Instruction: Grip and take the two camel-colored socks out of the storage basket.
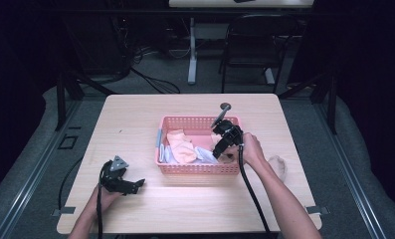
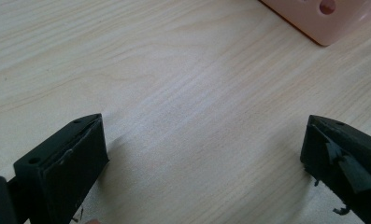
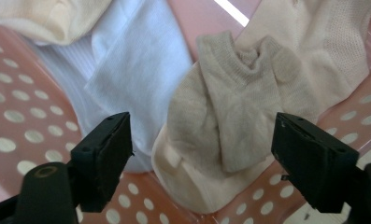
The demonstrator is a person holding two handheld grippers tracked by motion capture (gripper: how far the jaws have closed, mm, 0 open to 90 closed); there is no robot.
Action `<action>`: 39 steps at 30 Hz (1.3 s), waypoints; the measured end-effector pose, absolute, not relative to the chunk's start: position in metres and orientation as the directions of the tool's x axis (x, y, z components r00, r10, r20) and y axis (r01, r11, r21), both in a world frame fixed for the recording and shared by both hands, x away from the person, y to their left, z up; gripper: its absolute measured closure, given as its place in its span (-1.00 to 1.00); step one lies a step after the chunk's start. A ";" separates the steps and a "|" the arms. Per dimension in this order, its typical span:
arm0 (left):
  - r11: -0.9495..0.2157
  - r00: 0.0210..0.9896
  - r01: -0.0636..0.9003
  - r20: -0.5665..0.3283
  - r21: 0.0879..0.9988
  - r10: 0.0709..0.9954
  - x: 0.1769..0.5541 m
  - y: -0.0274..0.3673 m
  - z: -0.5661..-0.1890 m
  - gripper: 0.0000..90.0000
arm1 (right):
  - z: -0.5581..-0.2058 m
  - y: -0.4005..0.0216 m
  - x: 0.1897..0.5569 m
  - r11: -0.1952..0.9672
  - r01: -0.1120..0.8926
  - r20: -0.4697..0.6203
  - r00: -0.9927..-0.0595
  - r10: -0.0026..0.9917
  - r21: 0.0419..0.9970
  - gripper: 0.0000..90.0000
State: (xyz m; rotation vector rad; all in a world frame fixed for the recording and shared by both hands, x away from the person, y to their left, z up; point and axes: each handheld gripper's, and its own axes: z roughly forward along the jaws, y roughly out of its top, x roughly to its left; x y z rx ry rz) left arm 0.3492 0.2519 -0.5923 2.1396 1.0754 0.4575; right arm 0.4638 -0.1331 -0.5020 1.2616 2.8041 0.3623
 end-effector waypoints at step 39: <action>-0.420 0.596 0.560 0.005 0.714 0.803 0.349 0.252 -0.592 -0.99 | -0.473 -0.157 0.446 0.548 0.756 0.061 -0.604 0.794 0.358 0.81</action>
